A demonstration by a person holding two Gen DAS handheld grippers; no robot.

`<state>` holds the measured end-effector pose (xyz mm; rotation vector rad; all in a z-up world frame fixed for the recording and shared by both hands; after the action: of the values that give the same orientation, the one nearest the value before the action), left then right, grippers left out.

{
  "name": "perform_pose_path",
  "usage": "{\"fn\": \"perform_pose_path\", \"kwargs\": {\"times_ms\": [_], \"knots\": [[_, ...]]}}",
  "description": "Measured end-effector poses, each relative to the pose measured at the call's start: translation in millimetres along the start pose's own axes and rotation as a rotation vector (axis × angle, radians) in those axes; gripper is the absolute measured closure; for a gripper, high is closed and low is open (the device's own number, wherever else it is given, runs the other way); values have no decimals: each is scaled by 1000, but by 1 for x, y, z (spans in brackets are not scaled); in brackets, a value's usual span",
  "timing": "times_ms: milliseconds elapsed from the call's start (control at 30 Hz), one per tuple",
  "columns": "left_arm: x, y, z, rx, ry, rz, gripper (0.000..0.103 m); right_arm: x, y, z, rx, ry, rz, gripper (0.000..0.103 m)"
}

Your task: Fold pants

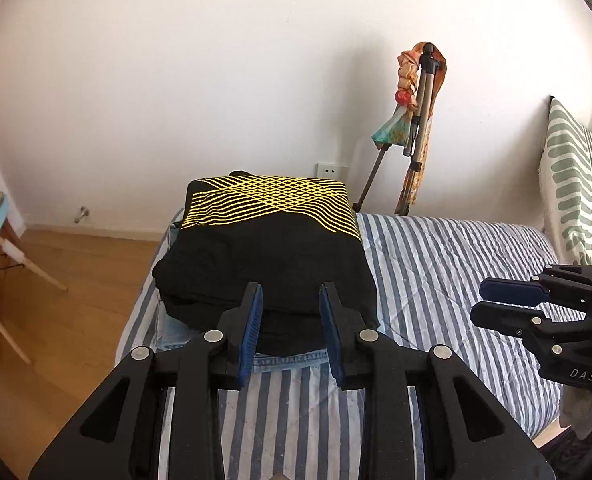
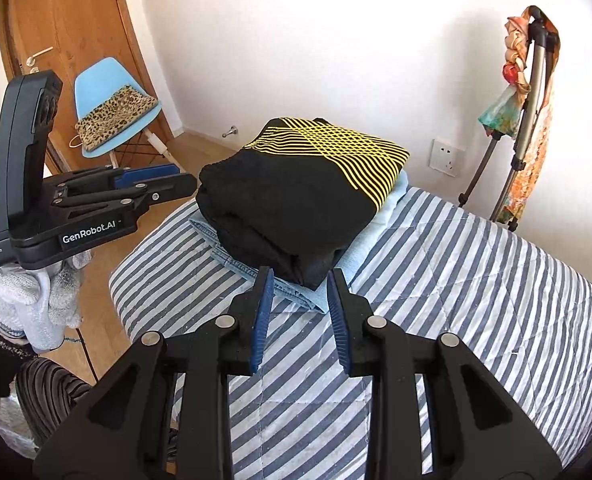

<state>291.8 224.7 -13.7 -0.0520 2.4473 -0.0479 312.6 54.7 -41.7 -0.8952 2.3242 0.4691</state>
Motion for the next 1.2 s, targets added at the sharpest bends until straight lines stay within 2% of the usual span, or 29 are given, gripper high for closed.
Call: {"fn": "perform_pose_path", "kwargs": {"times_ms": [33, 67, 100, 133, 267, 333, 400, 433, 533, 633, 700, 767, 933, 1200], "knots": [[2, -3, -6, -6, -11, -4, 71, 3, -1, -8, 25, -17, -3, 72], [5, -5, -11, -16, -24, -8, 65, 7, -1, -15, 50, -33, -6, 59], [7, -7, -17, -24, -45, -16, 48, 10, -2, -22, 63, -52, -4, 45], [10, -10, -24, -30, -68, -24, 39, 15, -5, -30, 66, -71, 5, 41], [23, -22, -47, -52, -101, -39, 37, 33, -14, -56, 76, -127, 45, 41], [29, -25, -58, -50, -123, -71, 29, 42, -18, -65, 90, -144, 50, 40], [35, -31, -65, -70, -142, -77, 26, 49, -21, -69, 110, -171, 43, 24], [39, -34, -67, -73, -144, -77, 23, 52, -23, -72, 121, -188, 45, 21], [52, -40, -69, -87, -148, -92, 21, 58, -27, -75, 142, -196, 56, 18], [63, -45, -59, -100, -120, -107, 21, 65, -29, -80, 140, -191, 58, 15], [66, -51, -48, -108, -85, -88, 21, 68, -30, -84, 150, -206, 64, 9], [66, -57, -45, -138, -89, -54, 21, 72, -30, -86, 162, -214, 64, 6], [64, -62, -50, -170, -119, -41, 21, 81, -32, -79, 172, -189, 59, 6], [62, -54, -46, -193, -116, -57, 21, 83, -45, -65, 170, -163, 95, 6]]}}
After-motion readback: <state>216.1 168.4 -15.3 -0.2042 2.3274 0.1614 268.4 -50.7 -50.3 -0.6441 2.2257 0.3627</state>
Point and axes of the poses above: each gripper's, at about its wrist camera, not at the fingertips, and z roughly the way its jaws point, y to its left, x to its underside, the point moved 5 cm from there along z, roughly the way its jaws point, and after that the axes turned 7 degrees about y, right-handed, at the moved point
